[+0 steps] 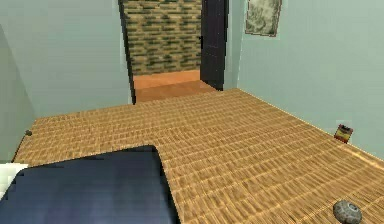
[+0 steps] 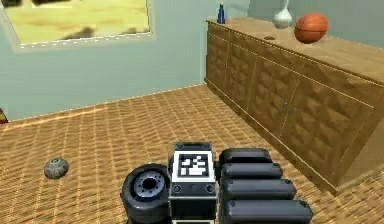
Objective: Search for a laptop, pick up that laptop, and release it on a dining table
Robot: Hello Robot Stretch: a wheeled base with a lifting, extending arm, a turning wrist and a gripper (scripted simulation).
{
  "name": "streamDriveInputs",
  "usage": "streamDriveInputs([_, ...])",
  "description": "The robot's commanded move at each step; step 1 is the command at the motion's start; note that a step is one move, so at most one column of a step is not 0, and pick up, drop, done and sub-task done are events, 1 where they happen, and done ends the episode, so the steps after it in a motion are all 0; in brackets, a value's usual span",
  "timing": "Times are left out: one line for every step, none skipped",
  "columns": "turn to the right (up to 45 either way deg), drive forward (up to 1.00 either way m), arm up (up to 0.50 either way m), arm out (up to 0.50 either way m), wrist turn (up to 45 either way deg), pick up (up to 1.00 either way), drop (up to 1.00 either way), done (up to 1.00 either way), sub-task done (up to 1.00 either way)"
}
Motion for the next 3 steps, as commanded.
streamDriveInputs([-3.0, 0.0, 0.0, 0.0, 0.0, 0.0, 0.0, 0.0, 0.0])
streamDriveInputs([0.0, 1.0, 0.0, 0.0, 0.0, 0.0, 0.0, 0.0, 0.0])
streamDriveInputs([0.0, 1.0, 0.0, 0.0, 0.0, 0.0, 0.0, 0.0, 0.0])
